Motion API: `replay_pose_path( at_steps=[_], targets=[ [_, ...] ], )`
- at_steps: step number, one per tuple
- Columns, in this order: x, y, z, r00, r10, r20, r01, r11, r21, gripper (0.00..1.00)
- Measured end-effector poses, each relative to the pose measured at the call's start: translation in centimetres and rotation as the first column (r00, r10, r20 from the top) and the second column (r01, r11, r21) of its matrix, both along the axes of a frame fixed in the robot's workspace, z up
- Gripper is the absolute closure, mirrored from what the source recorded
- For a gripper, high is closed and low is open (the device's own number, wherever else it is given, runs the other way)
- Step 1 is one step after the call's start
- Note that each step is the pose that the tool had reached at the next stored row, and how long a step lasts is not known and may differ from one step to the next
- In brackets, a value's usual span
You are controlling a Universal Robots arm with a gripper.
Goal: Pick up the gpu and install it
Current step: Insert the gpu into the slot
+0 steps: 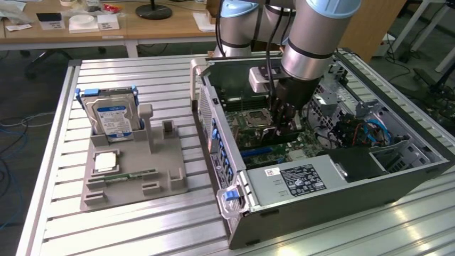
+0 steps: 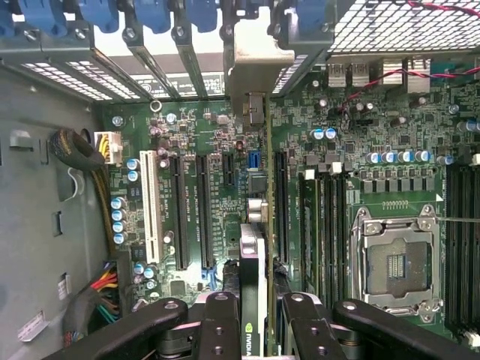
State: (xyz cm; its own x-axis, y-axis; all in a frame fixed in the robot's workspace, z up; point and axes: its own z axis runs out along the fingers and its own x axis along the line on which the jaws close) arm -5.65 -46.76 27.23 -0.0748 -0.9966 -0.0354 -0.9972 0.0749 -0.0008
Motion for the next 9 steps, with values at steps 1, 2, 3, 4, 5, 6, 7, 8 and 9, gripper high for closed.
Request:
replay_pose_path(
  at_steps=[1, 2, 3, 4, 5, 6, 7, 8, 9],
  targets=[
    [-0.02, -0.06, 0.00, 1.0000, 0.000, 0.0001, 0.000, 1.0000, 0.0000, 0.73],
    [-0.03, -0.07, 0.00, 1.0000, 0.000, 0.0001, 0.000, 1.0000, 0.0002, 0.73],
    [-0.03, -0.07, 0.00, 1.0000, 0.000, 0.0001, 0.000, 1.0000, 0.0001, 0.73],
    [-0.04, -0.07, -0.01, 1.0000, 0.000, 0.0001, 0.000, 1.0000, 0.0000, 0.73],
    [-0.11, -0.07, -0.02, 1.0000, 0.000, 0.0002, 0.000, 1.0000, 0.0000, 0.73],
    [-0.24, -0.06, -0.03, 1.0000, 0.000, 0.0003, 0.000, 1.0000, 0.0001, 0.73],
    [-0.38, -0.07, -0.04, 1.0000, 0.000, 0.0006, 0.000, 1.0000, 0.0001, 0.73],
    [-0.49, -0.06, -0.04, 1.0000, 0.000, 0.0008, 0.000, 1.0000, 0.0000, 0.73],
    [-0.56, -0.06, -0.05, 1.0000, 0.000, 0.0008, 0.000, 1.0000, 0.0000, 0.73]
  ],
)
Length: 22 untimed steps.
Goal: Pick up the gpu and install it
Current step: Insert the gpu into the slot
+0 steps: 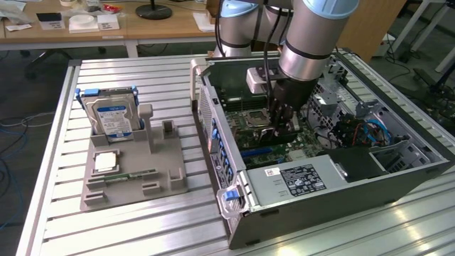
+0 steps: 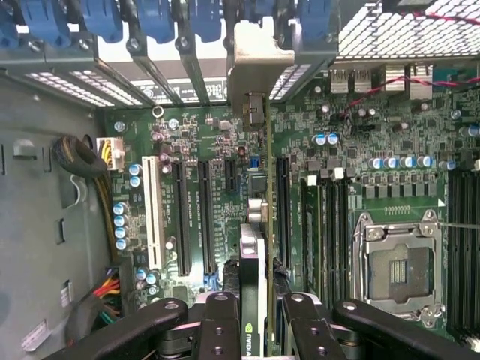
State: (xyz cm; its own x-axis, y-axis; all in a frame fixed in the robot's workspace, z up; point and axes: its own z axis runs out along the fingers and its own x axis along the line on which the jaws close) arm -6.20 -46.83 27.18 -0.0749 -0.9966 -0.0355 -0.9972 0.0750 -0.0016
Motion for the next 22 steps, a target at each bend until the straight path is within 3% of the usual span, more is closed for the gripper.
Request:
replay_pose_path(
  at_steps=[22],
  targets=[
    [-0.7, 0.01, -1.18, 1.0000, 0.000, 0.0001, 0.000, 1.0000, -0.0003, 0.73]
  ],
)
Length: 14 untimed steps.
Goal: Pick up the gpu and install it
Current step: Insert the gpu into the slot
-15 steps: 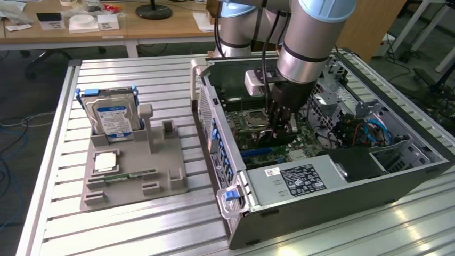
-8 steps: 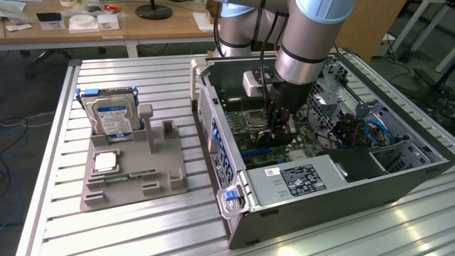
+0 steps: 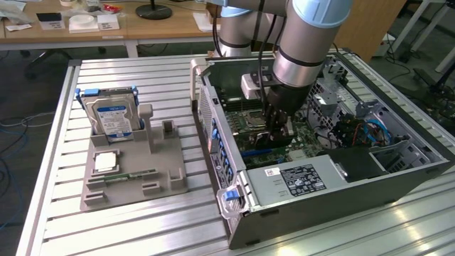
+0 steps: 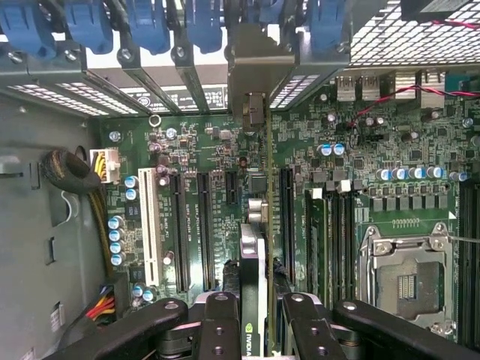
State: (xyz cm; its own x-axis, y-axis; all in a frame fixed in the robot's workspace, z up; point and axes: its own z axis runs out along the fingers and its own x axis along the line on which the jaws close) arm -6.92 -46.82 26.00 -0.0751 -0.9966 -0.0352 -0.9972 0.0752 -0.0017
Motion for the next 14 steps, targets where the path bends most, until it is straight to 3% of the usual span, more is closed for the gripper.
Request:
replay_pose_path(
  at_steps=[14],
  targets=[
    [-0.49, 0.16, -0.18, 1.0000, -0.001, 0.0002, 0.001, 1.0000, 0.0003, 0.73]
  ],
)
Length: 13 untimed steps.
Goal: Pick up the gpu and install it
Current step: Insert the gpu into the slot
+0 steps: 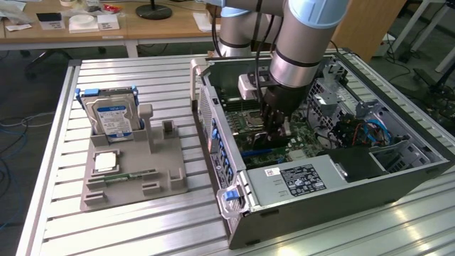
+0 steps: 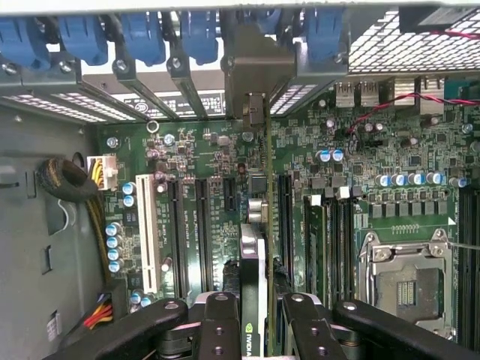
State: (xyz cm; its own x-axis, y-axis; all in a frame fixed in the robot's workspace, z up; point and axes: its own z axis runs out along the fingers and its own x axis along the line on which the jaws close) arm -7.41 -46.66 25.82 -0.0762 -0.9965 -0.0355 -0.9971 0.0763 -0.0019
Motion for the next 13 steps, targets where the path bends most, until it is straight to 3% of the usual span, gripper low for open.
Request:
replay_pose_path(
  at_steps=[13],
  targets=[
    [-0.03, 0.01, -0.20, 1.0000, -0.002, -0.0004, 0.002, 1.0000, -0.0007, 0.73]
  ],
)
